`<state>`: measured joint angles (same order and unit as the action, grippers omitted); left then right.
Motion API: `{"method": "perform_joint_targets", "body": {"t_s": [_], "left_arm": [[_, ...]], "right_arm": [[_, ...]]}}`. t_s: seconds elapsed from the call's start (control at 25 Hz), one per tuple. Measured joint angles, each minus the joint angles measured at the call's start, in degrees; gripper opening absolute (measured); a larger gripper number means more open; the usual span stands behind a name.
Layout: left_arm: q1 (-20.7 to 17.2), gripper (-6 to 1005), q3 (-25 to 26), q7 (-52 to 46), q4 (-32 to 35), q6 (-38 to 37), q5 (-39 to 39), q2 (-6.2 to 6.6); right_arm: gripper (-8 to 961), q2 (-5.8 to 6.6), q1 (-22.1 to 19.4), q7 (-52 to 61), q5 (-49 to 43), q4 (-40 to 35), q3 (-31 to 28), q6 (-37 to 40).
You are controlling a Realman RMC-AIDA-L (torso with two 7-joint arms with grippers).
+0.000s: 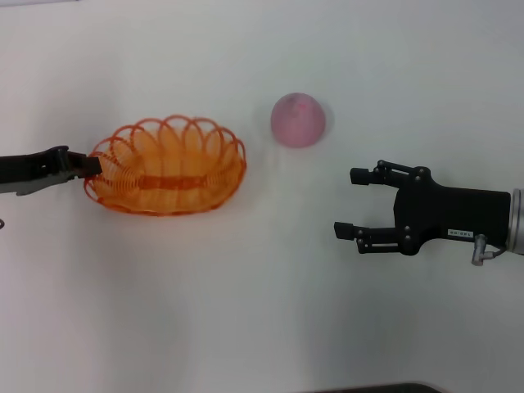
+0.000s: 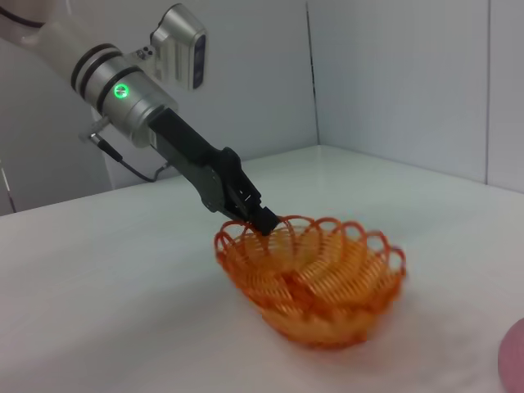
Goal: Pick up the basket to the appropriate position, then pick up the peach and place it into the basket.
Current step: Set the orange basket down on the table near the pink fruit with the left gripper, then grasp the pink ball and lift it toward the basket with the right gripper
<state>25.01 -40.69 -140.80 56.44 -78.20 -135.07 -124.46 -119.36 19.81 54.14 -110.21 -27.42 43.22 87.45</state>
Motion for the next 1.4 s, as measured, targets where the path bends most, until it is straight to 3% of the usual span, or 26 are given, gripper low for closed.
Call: {"method": "perform_joint_targets", "body": {"t_s": [0.24, 0.72, 1.12, 1.24, 1.4], "left_arm": [[-0.4, 81, 0.0, -1.2, -0.1, -0.2, 0.4, 0.04], [-0.9, 257, 0.1, -0.5, 0.4, -2.7, 2.1, 0.35], [-0.8, 684, 0.4, 0.8, 3.1, -2.0, 2.0, 0.64], [-0.8, 874, 0.3, 0.8, 3.2, -1.7, 1.7, 0.70], [-0.8, 873, 0.4, 0.8, 3.2, -1.6, 1.6, 0.73]], "right_arm": [[912, 0.00, 0.2, 0.0, 0.0, 0.0, 0.0, 0.0], [911, 0.00, 0.3, 0.0, -0.2, 0.0, 0.0, 0.0], [911, 0.00, 0.3, 0.0, -0.1, 0.0, 0.0, 0.3], [911, 0.00, 0.3, 0.0, 0.0, 0.0, 0.0, 0.3], [911, 0.00, 0.3, 0.0, 0.0, 0.0, 0.0, 0.3]]}}
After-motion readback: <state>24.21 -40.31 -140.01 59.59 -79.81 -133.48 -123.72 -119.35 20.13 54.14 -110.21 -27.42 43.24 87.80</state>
